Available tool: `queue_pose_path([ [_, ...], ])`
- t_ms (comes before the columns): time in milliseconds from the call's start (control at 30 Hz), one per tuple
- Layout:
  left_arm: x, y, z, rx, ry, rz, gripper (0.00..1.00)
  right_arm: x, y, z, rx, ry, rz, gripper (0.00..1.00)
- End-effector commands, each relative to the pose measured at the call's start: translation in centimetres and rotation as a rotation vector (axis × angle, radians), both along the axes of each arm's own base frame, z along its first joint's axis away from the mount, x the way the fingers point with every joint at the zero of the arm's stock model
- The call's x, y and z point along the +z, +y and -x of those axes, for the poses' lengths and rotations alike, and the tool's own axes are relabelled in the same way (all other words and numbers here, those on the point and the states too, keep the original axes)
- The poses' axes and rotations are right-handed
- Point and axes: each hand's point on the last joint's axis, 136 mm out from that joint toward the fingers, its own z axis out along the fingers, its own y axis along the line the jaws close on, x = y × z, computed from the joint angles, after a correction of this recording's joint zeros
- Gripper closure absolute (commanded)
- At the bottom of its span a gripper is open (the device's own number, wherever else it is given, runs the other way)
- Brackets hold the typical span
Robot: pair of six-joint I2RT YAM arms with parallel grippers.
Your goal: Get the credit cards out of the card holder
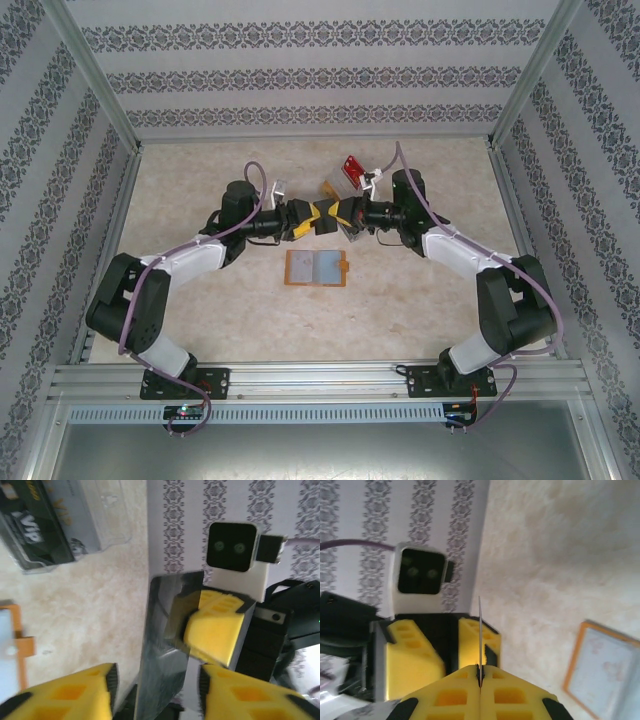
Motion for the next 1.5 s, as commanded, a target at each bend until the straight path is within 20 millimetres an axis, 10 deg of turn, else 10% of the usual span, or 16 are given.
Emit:
queue_pose_path([
  [0,-2.3,3.4,0.3,0.077,0.014,-0.166,0.38,-2.3,-1.7,-0.7,-0.033,-0.067,0.248,1.0],
  [200,-5.2,9.1,0.7,0.192,0.052,-0.409,0.18,-3.6,-5.1,-3.2,-0.05,-0.202,0.608,1.0],
  [567,-6.6,18.9,2.9,0.319,0.055,-0.816,0.0,-6.6,-5.2,-6.0,0.174,-0.267,0.913,1.0],
  [1467,-6.9,19.6,4.8,0.293,0.084,-0.824,0.01,-11.8,-4.7,-8.8,0.289,-0.216,1.053,1.0],
])
